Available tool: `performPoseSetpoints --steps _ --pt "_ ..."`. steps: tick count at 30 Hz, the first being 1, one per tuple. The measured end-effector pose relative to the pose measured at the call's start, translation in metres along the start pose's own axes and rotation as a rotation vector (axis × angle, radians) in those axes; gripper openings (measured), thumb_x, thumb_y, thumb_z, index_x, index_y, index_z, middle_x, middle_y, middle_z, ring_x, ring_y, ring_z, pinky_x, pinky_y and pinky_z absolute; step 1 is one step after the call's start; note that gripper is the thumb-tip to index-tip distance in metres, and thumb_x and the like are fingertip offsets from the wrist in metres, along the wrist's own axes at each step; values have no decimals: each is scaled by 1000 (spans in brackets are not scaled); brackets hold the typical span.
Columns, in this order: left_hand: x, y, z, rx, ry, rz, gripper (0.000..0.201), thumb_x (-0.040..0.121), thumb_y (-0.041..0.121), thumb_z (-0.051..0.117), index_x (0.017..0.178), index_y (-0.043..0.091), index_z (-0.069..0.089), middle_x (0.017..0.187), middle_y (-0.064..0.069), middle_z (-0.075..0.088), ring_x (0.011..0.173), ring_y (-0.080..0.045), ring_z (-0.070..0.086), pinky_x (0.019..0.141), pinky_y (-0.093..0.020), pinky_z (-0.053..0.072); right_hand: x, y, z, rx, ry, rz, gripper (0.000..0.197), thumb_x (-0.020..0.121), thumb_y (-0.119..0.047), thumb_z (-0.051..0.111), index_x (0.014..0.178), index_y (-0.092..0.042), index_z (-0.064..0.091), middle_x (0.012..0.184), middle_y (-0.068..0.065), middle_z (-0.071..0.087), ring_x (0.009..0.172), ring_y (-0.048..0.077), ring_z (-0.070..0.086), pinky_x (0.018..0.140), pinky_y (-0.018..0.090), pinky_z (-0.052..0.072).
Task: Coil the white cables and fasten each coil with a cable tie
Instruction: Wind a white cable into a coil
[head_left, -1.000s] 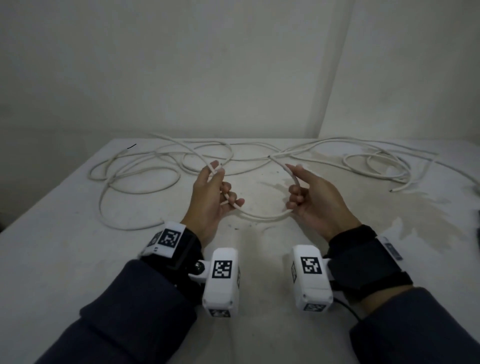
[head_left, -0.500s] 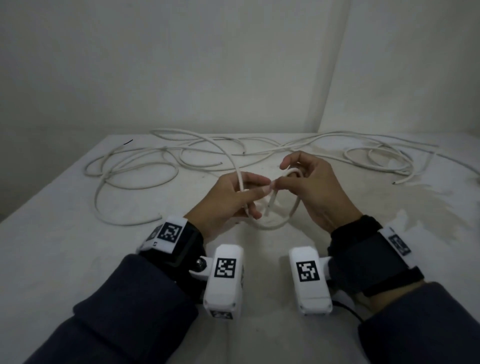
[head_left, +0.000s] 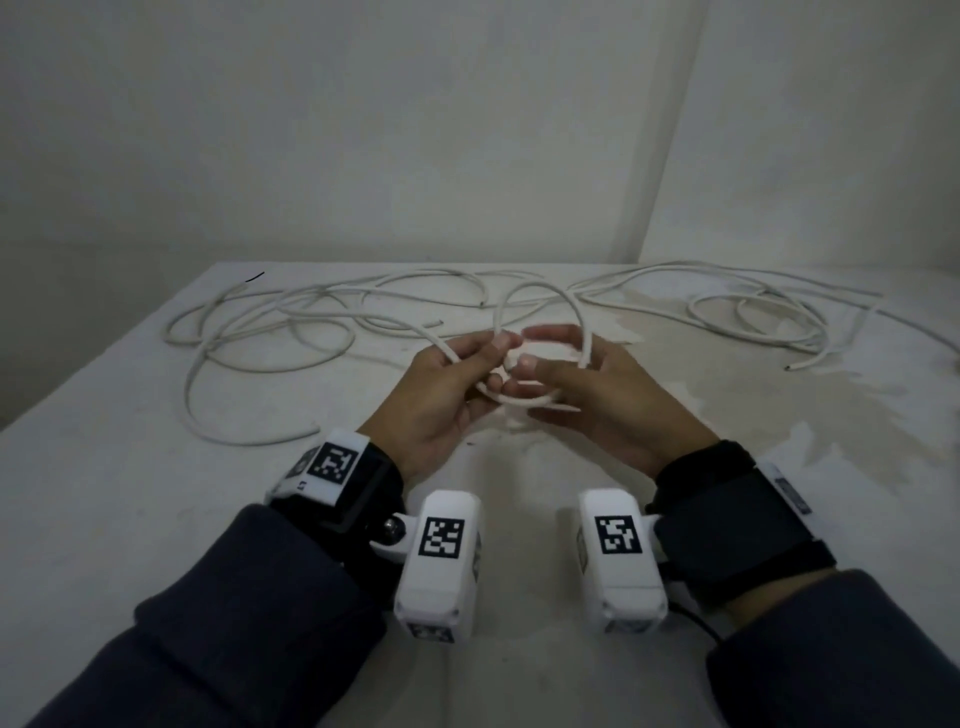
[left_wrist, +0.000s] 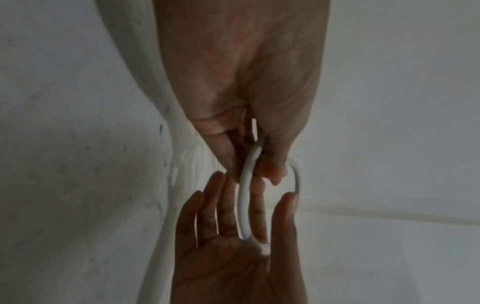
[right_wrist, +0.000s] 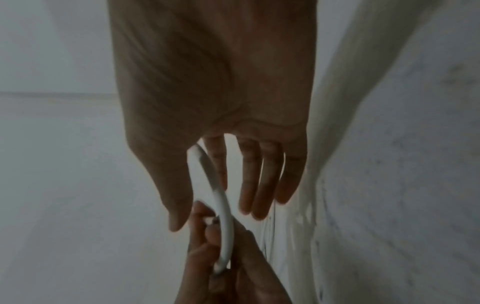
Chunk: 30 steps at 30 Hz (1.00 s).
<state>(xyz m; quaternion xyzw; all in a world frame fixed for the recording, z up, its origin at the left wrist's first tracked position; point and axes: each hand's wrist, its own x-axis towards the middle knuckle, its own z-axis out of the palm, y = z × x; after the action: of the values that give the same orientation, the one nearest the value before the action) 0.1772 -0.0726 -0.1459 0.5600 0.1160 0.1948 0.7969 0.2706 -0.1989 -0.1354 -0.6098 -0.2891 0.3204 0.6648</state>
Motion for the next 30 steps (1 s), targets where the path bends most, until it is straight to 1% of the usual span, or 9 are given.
performPoseSetpoints --steps 2,5,8,12,17,21,24,28,30 --pt "0 -3 0 36 -21 -5 30 95 16 54 115 -5 63 75 -6 53 52 -2 53 67 -16 52 -4 3 7 17 -49 4 24 80 -15 73 102 -12 67 92 16 73 94 27 70 90 41 50" --pt "-3 -3 3 51 -4 2 20 95 14 55 101 0 66 80 -12 61 58 -7 57 67 -17 53 -4 4 10 40 39 -38 11 80 -4 72 89 -5 65 80 15 73 77 22 71 78 35 55" --pt "-4 -3 3 106 0 11 17 94 15 56 95 4 68 92 -21 62 80 -23 59 73 -21 55 -4 4 8 16 65 -61 14 76 6 71 86 0 63 76 16 70 67 21 68 66 29 57" --pt "-3 -1 2 181 96 79 22 91 24 61 101 7 70 75 1 65 67 -8 56 69 -19 51 -4 2 10 -46 -16 -45 21 78 14 63 84 -6 63 59 3 62 54 13 58 53 19 45" --pt "0 2 -2 187 123 113 8 89 12 63 92 6 67 56 11 59 51 -3 49 54 -14 44 -4 2 11 -93 -134 -5 24 83 10 58 88 -13 63 55 -5 55 57 8 53 63 26 39" --pt "2 0 -2 90 107 86 10 91 11 60 82 9 64 56 6 60 54 -5 54 60 -15 48 -1 -1 9 -21 -7 -56 26 81 7 59 94 -15 66 61 -5 60 67 8 60 75 28 43" --pt "2 0 -2 -27 51 12 7 90 14 62 85 12 66 75 1 65 70 -7 60 71 -17 51 0 -4 6 71 106 -130 22 83 6 58 92 -12 67 63 -3 65 66 10 59 70 23 45" --pt "1 4 2 -160 43 -57 15 90 14 59 76 9 63 64 3 61 58 -4 59 60 -14 54 -1 -5 7 279 87 -155 6 82 -6 65 84 -6 71 64 1 60 63 12 52 63 19 45" --pt "0 4 3 -214 30 -39 15 88 18 60 79 6 63 66 1 65 60 -4 63 61 -13 55 -2 -5 8 334 3 -144 15 77 -21 66 81 -9 74 69 1 63 67 12 55 65 20 48"
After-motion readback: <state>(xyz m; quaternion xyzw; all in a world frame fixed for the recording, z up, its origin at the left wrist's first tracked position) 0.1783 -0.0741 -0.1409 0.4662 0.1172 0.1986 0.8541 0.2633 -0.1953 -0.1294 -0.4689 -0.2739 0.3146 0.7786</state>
